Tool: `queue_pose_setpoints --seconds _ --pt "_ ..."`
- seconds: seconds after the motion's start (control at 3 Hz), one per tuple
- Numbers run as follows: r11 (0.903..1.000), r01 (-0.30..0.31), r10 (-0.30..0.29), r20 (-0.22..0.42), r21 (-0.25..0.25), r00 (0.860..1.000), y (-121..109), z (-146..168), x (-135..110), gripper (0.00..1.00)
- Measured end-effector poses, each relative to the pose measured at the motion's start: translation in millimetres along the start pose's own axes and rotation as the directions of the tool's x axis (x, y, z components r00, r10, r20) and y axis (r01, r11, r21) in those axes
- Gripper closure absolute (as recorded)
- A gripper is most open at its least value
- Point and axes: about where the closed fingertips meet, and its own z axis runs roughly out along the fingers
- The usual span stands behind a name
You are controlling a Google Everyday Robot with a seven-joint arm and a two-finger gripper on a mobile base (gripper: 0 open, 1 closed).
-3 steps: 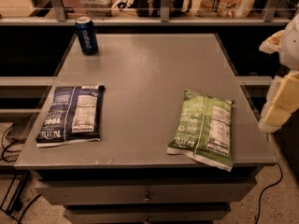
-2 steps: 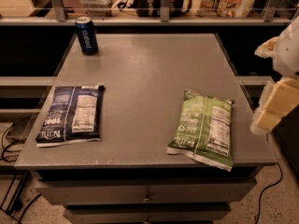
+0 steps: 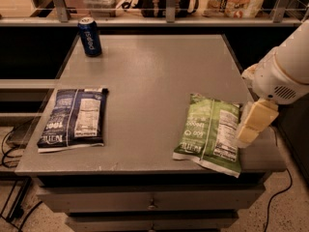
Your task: Move green jalapeno chip bag near pepsi can
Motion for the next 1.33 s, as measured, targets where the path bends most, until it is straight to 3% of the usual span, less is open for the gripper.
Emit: queue_pose_setpoints --seconds 0.33,1.0,1.33 --pt "0.9978 -0.029 0.027 -0.028 -0.059 0.999 1 36 8 0.00" --pt "0.9834 -0.036 0.032 -0.023 -0.178 0.999 12 77 5 0.39" --pt "0.9825 -0.033 0.030 -0.021 -0.183 0.999 13 77 4 0.62"
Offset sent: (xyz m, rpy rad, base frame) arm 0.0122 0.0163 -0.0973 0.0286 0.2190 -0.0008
